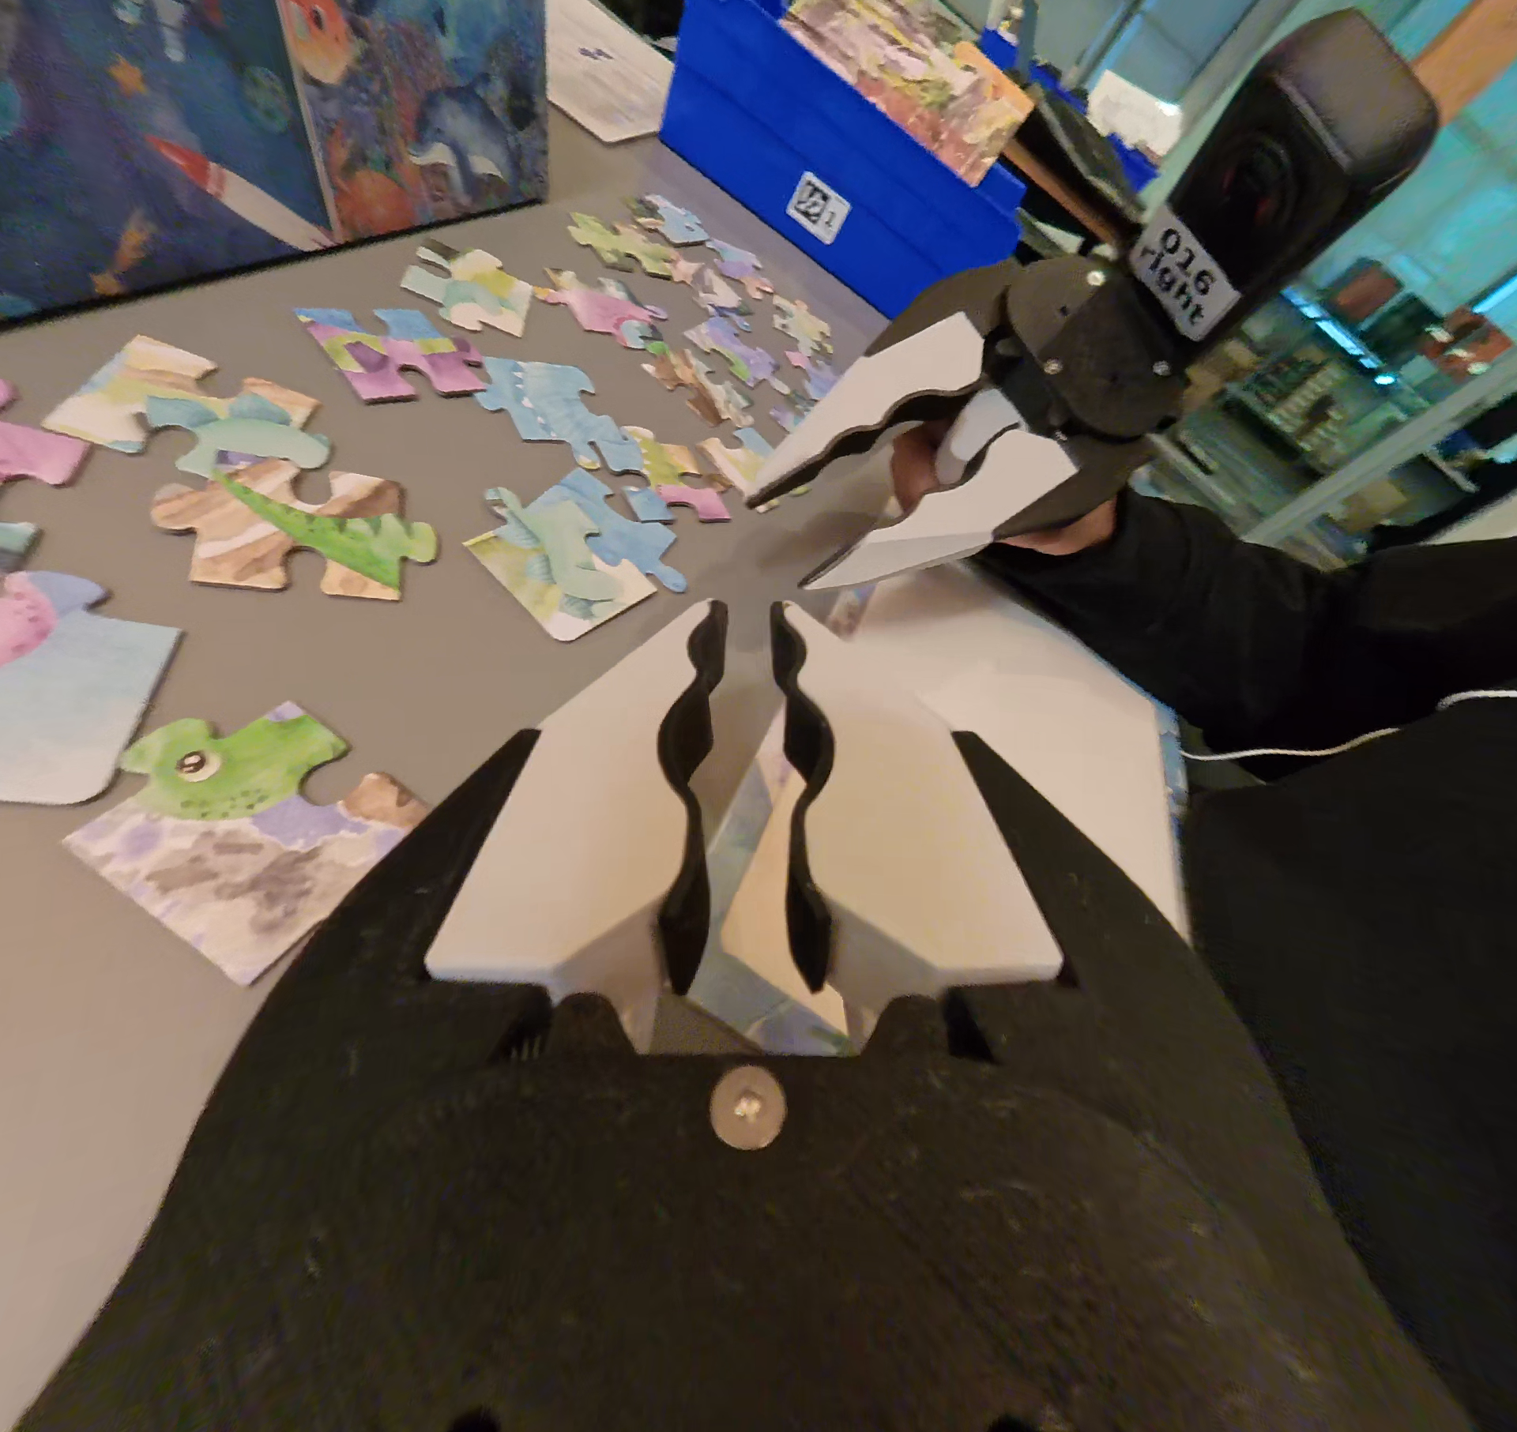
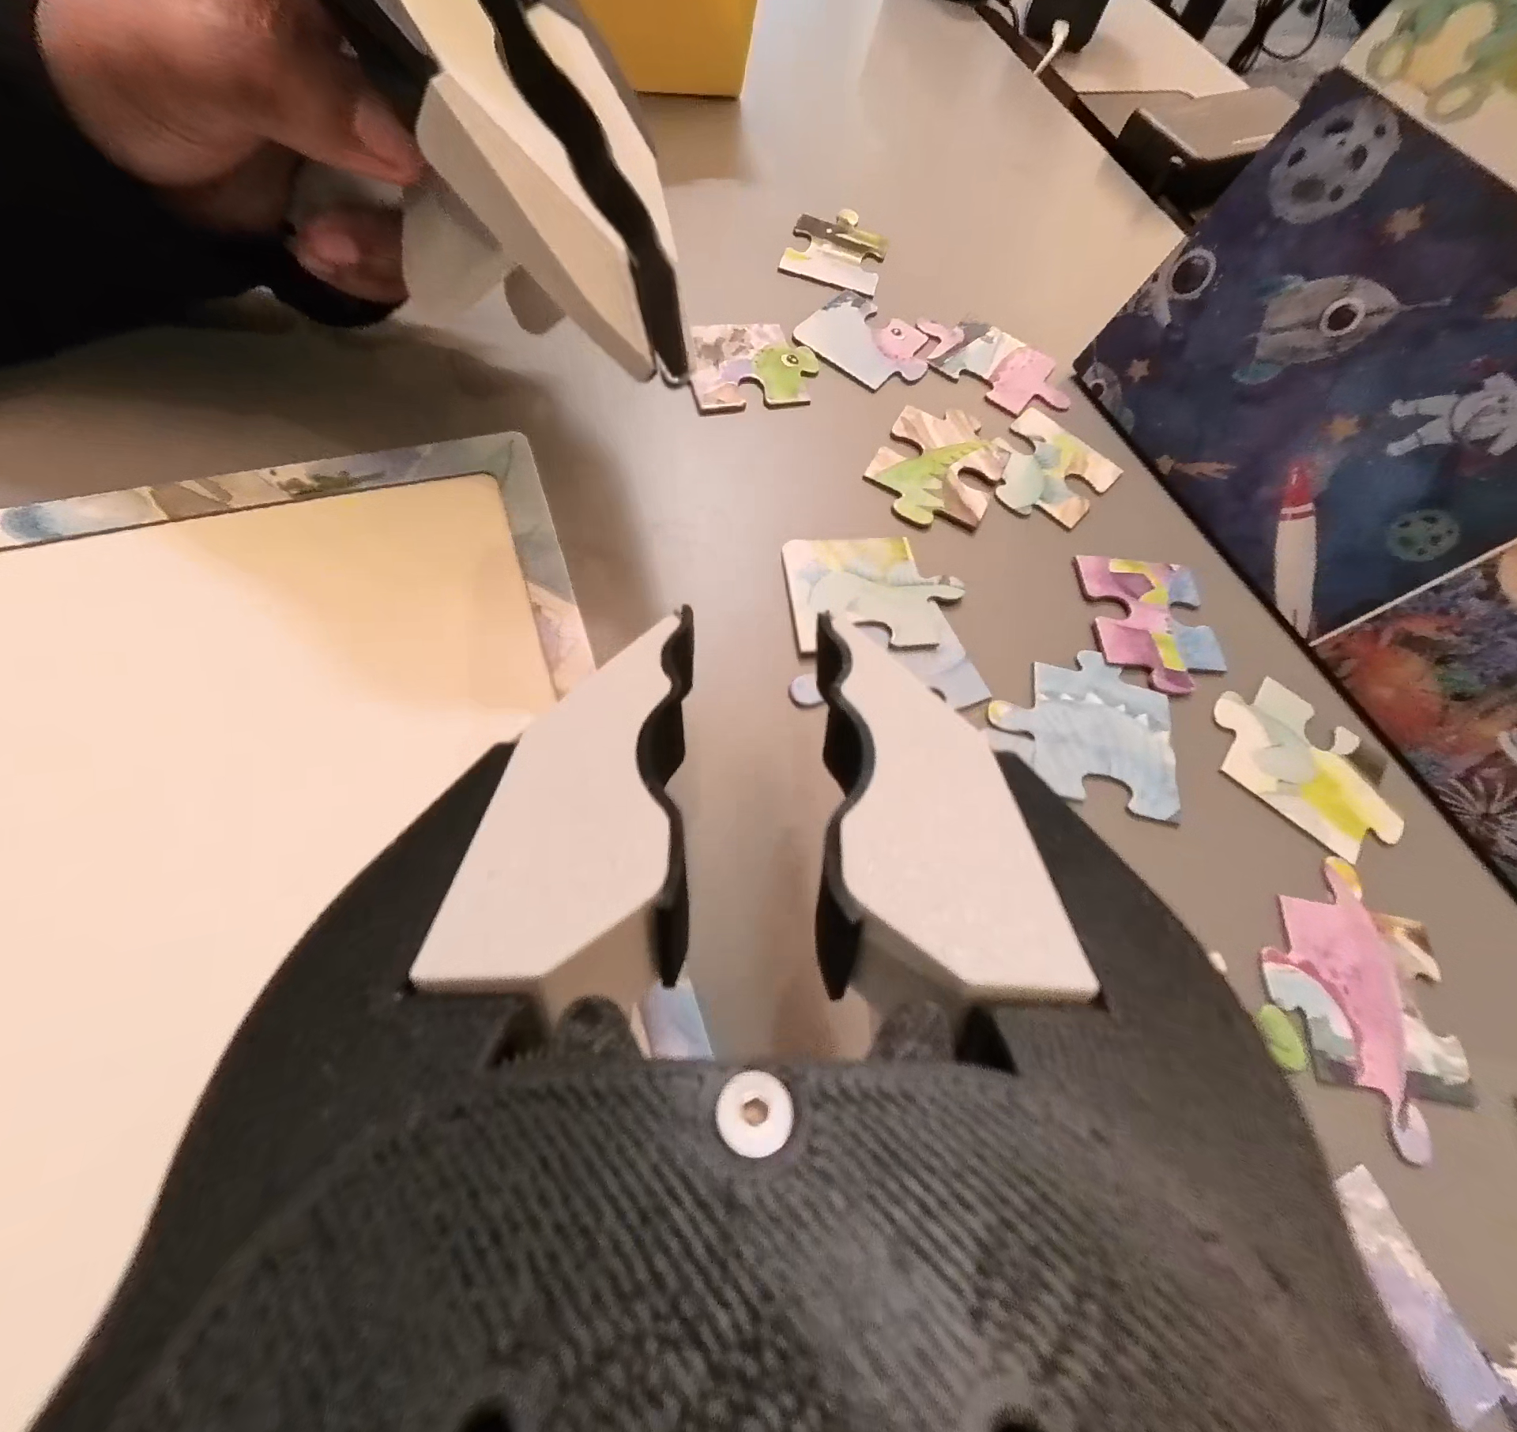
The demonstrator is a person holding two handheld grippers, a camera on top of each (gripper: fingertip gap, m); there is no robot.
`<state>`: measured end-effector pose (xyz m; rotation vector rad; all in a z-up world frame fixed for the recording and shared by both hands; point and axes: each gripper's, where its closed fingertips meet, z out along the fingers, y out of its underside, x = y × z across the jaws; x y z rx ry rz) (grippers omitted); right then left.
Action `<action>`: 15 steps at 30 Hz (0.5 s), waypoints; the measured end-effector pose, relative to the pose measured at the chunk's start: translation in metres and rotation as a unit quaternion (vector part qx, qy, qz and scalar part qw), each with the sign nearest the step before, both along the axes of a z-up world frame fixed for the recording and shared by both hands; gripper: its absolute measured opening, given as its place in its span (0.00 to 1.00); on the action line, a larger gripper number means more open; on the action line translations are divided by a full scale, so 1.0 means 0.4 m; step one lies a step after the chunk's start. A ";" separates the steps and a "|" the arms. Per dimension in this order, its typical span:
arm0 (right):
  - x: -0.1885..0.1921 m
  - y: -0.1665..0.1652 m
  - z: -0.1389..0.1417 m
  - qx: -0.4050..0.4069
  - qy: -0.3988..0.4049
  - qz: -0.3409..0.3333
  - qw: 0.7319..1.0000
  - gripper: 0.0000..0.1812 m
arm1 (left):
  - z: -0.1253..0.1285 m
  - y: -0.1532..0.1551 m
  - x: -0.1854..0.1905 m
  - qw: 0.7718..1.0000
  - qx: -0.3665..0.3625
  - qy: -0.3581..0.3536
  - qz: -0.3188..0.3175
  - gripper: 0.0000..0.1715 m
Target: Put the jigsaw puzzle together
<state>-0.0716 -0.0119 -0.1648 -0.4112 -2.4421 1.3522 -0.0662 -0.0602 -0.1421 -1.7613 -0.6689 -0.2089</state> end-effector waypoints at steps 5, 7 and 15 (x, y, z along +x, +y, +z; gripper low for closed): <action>-0.020 -0.001 -0.024 0.004 -0.035 -0.001 0.999 0.17 | -0.039 -0.029 -0.034 0.996 -0.071 0.026 0.047 0.00; -0.028 -0.012 -0.036 0.002 -0.065 0.008 0.998 0.18 | -0.056 -0.031 -0.038 0.993 -0.101 0.037 0.051 0.00; -0.120 -0.036 -0.094 0.075 -0.083 -0.006 0.994 0.35 | -0.078 -0.030 -0.038 0.986 -0.148 0.063 0.052 0.00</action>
